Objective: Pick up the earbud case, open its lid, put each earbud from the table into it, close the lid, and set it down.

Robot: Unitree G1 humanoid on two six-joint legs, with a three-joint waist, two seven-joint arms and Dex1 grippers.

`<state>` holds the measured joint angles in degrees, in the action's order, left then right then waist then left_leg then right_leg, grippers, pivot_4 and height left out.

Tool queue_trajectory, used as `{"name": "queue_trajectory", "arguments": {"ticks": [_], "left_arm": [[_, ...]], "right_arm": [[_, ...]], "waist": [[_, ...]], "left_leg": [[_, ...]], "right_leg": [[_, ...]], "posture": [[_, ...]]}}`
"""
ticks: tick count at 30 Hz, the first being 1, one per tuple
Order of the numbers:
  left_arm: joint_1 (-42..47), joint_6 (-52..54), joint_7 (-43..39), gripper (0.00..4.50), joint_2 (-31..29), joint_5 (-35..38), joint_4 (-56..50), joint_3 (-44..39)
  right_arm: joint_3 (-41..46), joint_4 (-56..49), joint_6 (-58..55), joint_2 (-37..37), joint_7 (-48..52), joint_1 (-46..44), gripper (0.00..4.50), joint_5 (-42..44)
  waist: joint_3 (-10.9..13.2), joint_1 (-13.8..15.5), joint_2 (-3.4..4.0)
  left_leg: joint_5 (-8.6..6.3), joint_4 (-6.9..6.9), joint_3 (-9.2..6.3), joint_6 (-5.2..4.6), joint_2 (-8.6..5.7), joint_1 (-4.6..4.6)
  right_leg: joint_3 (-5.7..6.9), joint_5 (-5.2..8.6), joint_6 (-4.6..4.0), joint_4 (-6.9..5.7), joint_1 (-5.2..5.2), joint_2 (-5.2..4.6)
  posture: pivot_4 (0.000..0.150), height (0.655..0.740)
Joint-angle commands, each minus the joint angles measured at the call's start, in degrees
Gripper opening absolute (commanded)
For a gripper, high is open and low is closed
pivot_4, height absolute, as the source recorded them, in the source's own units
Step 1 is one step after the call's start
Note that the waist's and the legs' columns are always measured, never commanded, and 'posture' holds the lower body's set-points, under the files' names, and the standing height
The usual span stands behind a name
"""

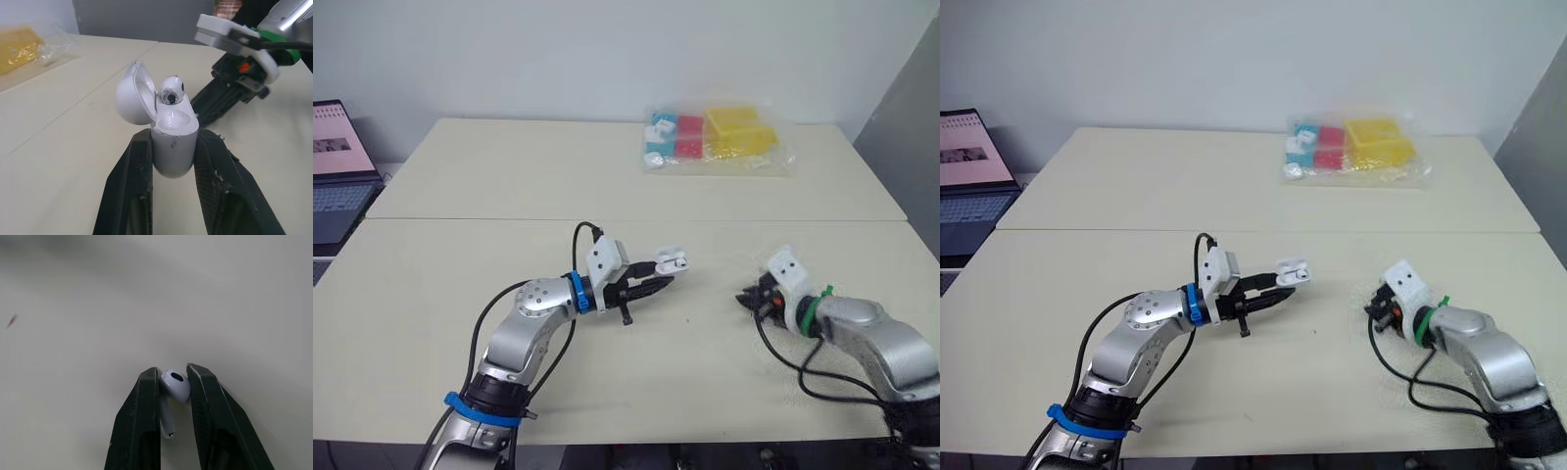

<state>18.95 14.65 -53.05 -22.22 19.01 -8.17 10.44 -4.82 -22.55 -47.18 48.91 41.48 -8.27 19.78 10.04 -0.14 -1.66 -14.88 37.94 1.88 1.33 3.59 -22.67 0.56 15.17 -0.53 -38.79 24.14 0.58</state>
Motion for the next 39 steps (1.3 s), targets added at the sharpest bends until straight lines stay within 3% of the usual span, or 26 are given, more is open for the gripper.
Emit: {"name": "queue_trajectory", "arguments": {"ticks": [1, 8, 15, 23, 33, 39], "left_arm": [[-1.09, -0.27, 0.35, 0.8, -0.24, 0.46, -3.64, 0.02], [-4.12, 0.97, 1.08, 0.8, -1.12, 0.7, -6.87, -0.03], [-7.45, 2.93, 2.15, 0.8, -2.1, 1.15, -10.52, -0.02], [-9.16, 4.5, 3.22, 0.8, -2.85, 1.56, -13.27, -0.13], [-9.59, 4.86, 3.8, 0.8, -2.87, 1.46, -13.82, 0.37], [-9.74, 4.75, 4.05, 0.8, -2.48, 1.29, -13.62, 0.7]], "right_arm": [[-0.34, -1.51, 12.31, 11.34, 15.54, 3.24, 0.47, -1.9], [-3.37, 6.14, 25.99, 22.86, 30.02, 0.9, 0.47, -7.97], [-9.54, 13.08, 32.85, 22.29, 37.91, -5.63, 0.47, -14.24], [-12.7, 16.38, 34.9, 19.51, 40.25, -9.11, 0.47, -18.89], [-10.87, 17.41, 37.33, 17.35, 39.24, -9.62, 3.75, -20.47], [-3.75, 10.99, 29.98, 19.85, 39.51, -7.03, 3.8, -14.04]], "waist": [[0.0, 0.0, 0.01], [0.08, -0.37, -0.08], [0.09, -0.25, -0.08], [0.1, -0.13, -0.06], [0.11, -0.32, -0.1], [0.16, -0.19, 0.02]], "left_leg": [[0.0, -0.02, -0.01, 0.0, 0.0, 0.01], [0.0, 0.01, 0.01, 0.0, 0.03, 0.27], [0.0, -0.01, 0.02, 0.0, 0.05, 0.27], [0.0, 0.02, 0.02, 0.01, 0.03, 0.31], [0.0, 0.01, 0.03, 0.02, 0.05, 0.93], [0.0, 0.02, 0.04, 0.02, 0.03, 0.89]], "right_leg": [[0.02, 0.0, 0.0, 0.02, -0.02, 0.0], [-0.05, -0.01, 0.0, -0.14, -0.08, 0.06], [-0.08, 0.01, -0.04, -0.14, -0.07, 0.06], [-0.14, 0.0, -0.03, -0.15, -0.08, 0.0], [-0.14, 0.0, -0.05, -0.15, -0.6, 0.0], [-0.13, -0.02, -0.06, -0.16, -0.6, -0.01]], "posture": [[0.15, 0.74], [0.15, 0.74], [0.15, 0.74], [0.15, 0.74], [0.15, 0.74], [0.15, 0.74]]}}
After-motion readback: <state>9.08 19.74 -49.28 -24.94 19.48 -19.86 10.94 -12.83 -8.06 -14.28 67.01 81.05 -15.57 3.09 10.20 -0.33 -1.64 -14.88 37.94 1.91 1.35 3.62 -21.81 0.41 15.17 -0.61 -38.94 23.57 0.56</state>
